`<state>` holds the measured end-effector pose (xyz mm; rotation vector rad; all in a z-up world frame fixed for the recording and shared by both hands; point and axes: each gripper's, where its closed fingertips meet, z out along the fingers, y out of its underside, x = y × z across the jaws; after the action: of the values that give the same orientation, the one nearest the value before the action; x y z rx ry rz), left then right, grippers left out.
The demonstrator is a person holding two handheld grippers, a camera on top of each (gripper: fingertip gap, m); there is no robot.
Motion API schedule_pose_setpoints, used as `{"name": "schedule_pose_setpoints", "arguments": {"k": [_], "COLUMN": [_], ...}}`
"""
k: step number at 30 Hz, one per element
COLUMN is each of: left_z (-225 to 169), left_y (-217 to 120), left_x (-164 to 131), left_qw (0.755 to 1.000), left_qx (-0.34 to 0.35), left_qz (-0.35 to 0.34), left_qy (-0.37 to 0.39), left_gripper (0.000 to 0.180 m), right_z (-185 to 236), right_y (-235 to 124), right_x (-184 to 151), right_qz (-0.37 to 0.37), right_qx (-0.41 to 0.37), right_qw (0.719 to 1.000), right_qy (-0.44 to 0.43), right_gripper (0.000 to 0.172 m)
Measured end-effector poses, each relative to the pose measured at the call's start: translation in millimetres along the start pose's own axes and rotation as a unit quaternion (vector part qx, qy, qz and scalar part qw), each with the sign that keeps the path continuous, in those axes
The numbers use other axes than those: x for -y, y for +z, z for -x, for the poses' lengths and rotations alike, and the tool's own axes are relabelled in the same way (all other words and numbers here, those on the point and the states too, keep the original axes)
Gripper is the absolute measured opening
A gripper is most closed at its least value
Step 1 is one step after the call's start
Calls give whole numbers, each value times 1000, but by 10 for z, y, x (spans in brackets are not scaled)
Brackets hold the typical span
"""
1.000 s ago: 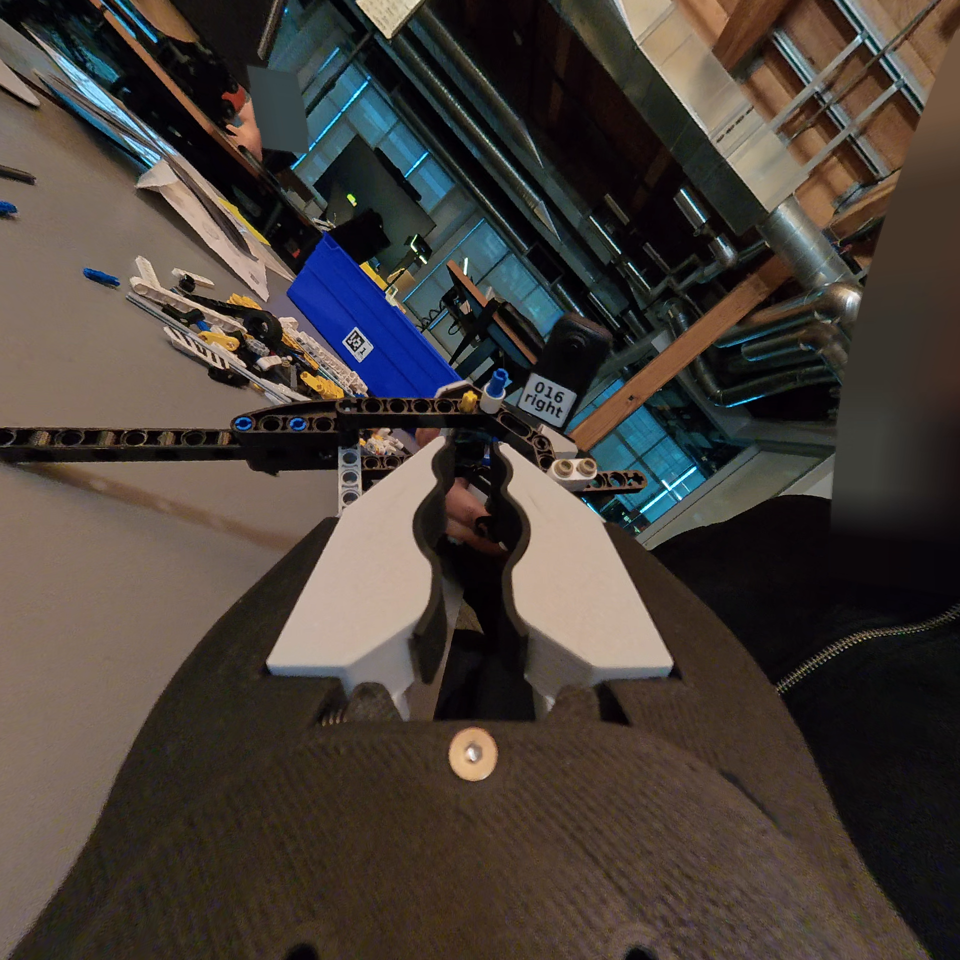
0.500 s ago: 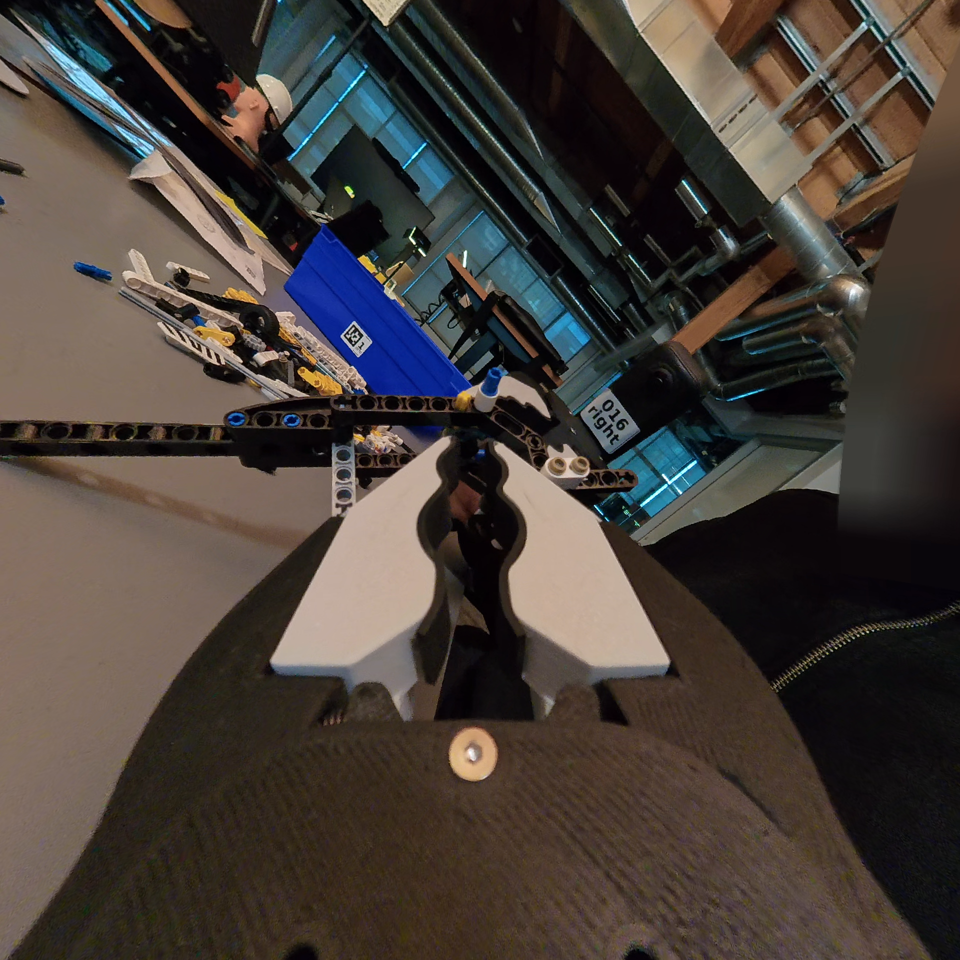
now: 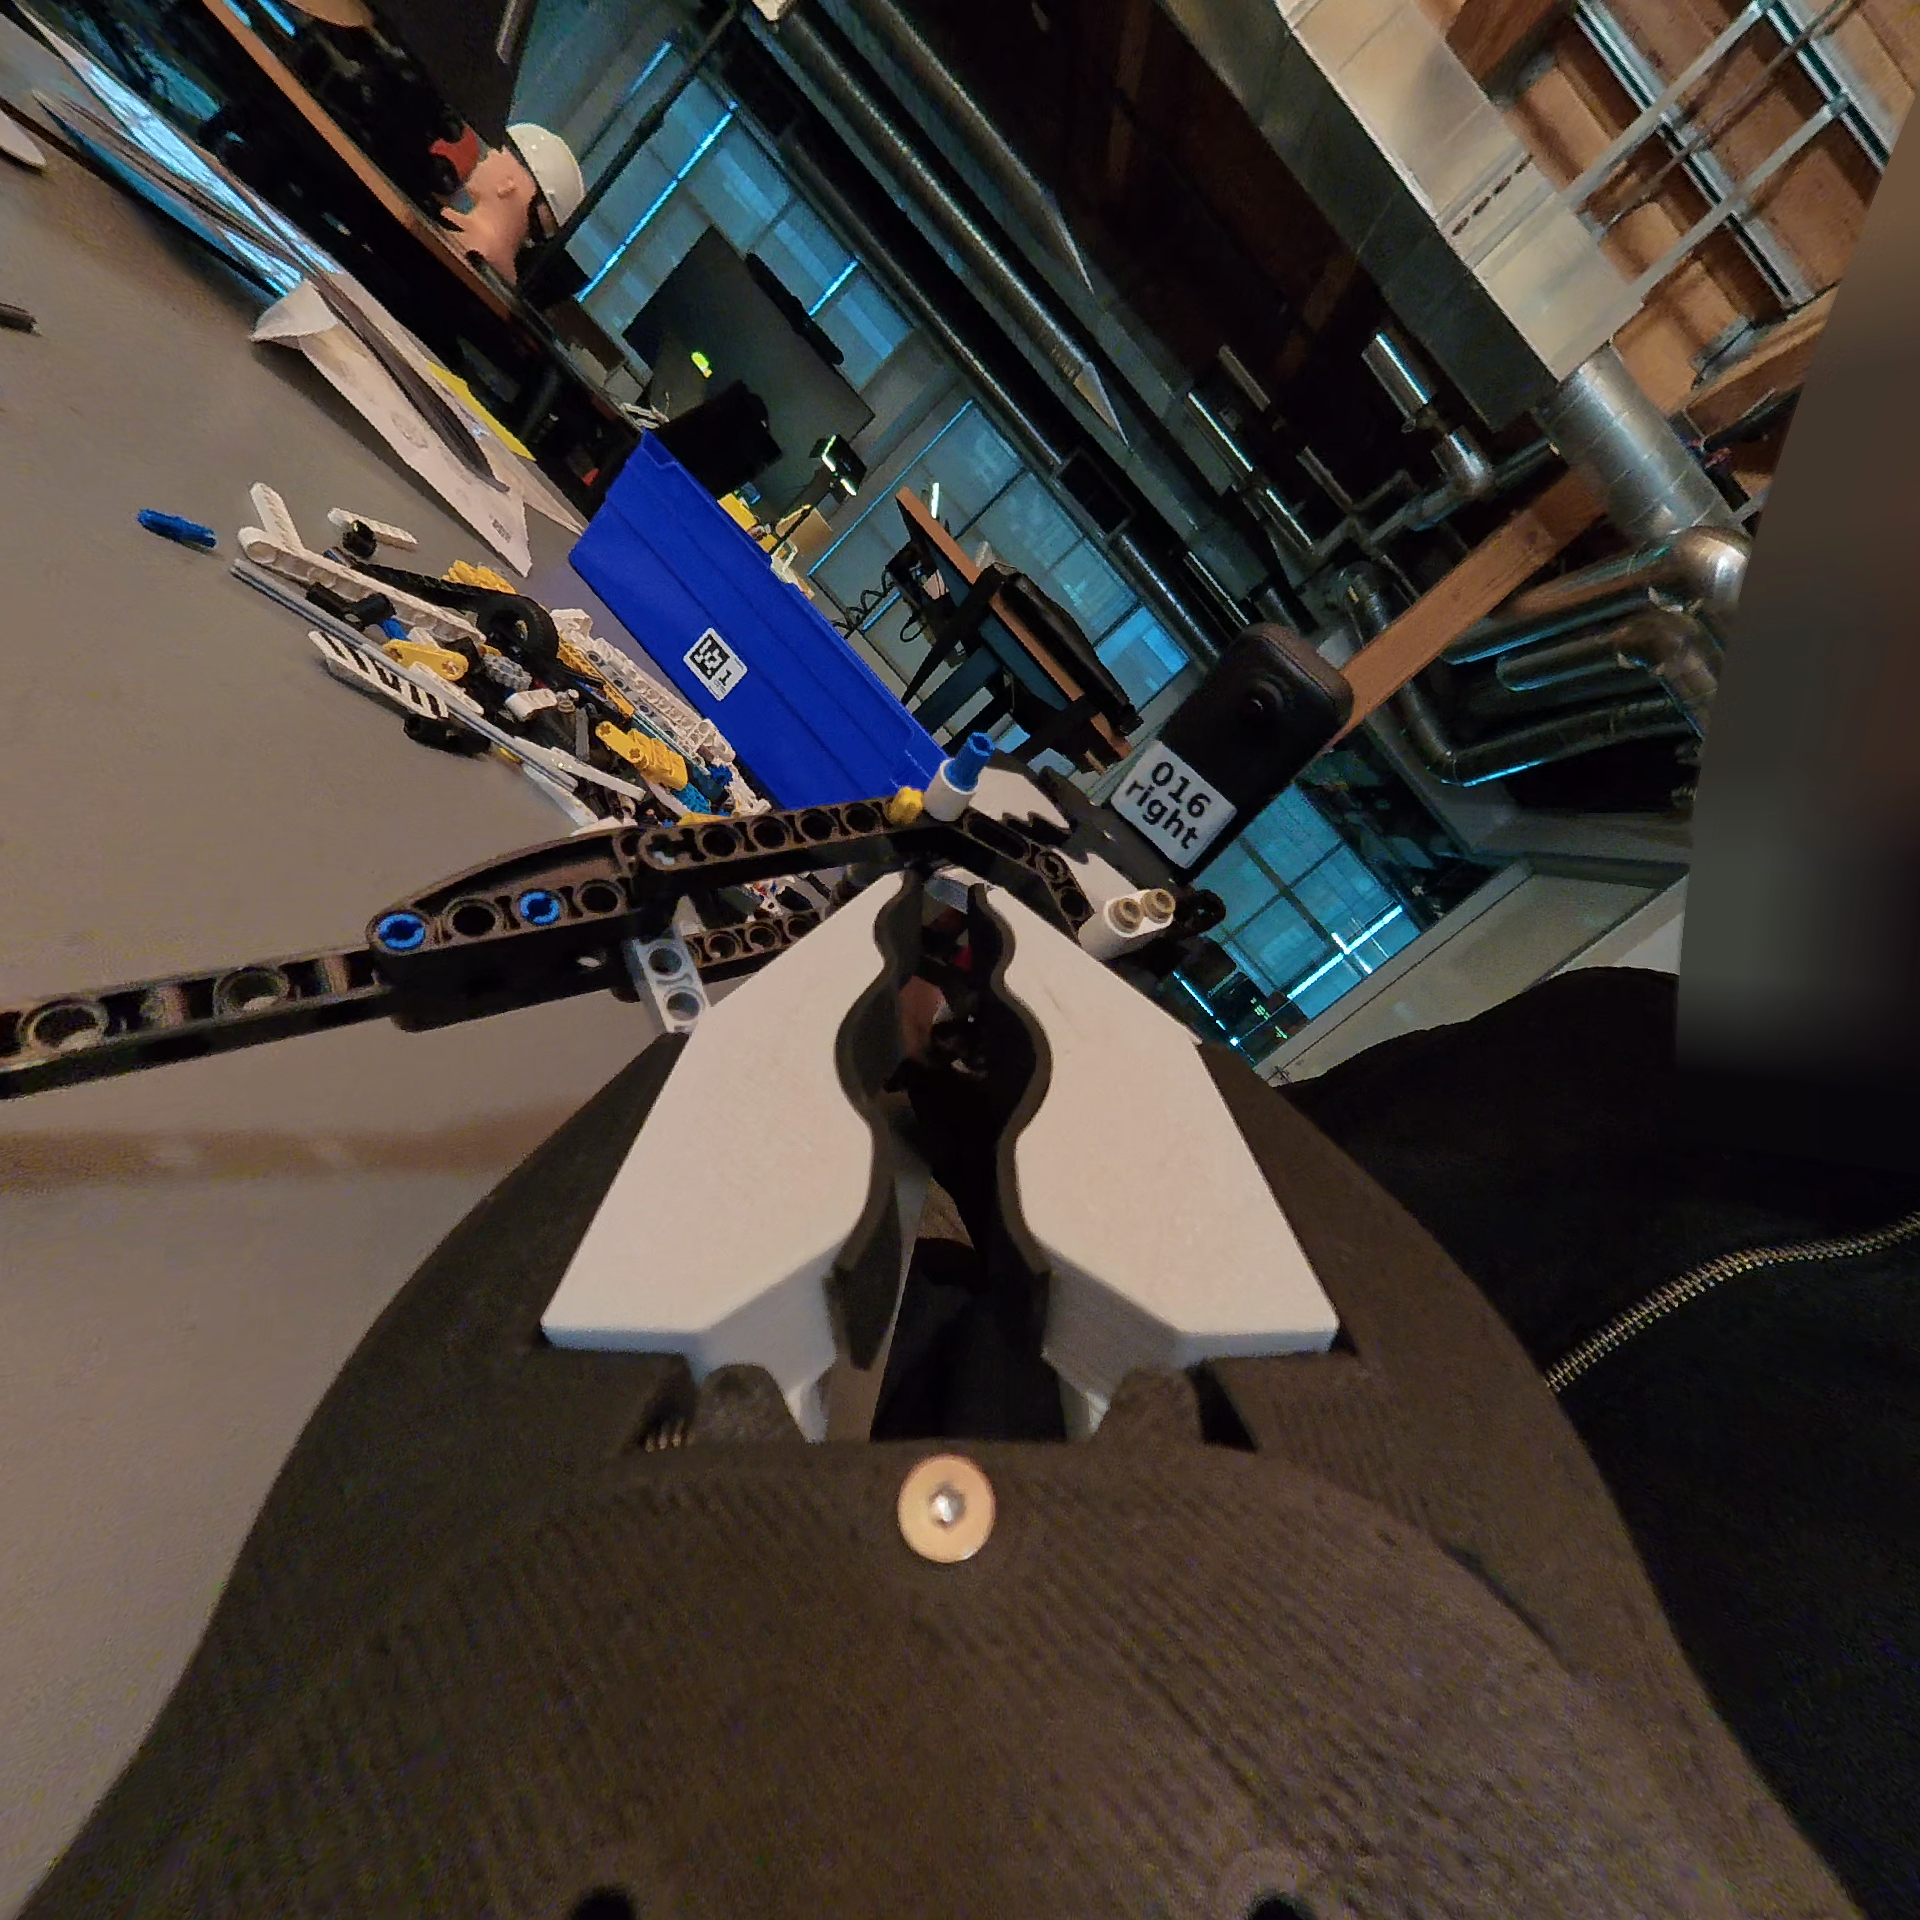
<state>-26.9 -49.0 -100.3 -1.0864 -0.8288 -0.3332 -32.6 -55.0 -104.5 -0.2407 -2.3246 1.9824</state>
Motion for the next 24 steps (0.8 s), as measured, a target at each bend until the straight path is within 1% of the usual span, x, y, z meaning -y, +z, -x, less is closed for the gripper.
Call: {"name": "schedule_pose_setpoints", "arguments": {"k": [3, 5, 9, 13, 17, 19, 21, 24], "left_z": [3, 4, -8, -11, -26, -52, -77, -104], "left_y": [1, 3, 2, 1, -8, -13, -16, -13], "left_x": [-1, -7, -10, -9, -1, -5, -11, -35], "left_qw": [1000, 1000, 1000, 1000, 1000, 1000, 1000, 999], "left_qx": [2, 2, -2, -3, -10, -20, -30, -41], "left_qz": [0, 2, 3, 2, 0, 2, 5, 14], "left_qy": [1, 2, 1, 1, -1, -4, -6, -9], "left_gripper": [4, 3, 4, 4, 3, 0, 0, 0], "right_z": [-9, -44, -90, -81, -97, -105, -96, -46], "right_y": [10, 7, 21, 53, 12, -19, -22, 21], "right_x": [-9, -19, -72, -96, -44, -8, -18, -92], "right_qz": [-8, -10, -2, -3, -24, -34, -26, 8], "right_qx": [15, 10, -3, 9, 34, 53, 75, 111], "right_qw": [999, 999, 999, 999, 994, 990, 987, 982], "right_qy": [36, 41, 33, 52, 98, 123, 139, 151], "right_gripper": [0, 0, 10, 14, 21, 24, 25, 31]}}
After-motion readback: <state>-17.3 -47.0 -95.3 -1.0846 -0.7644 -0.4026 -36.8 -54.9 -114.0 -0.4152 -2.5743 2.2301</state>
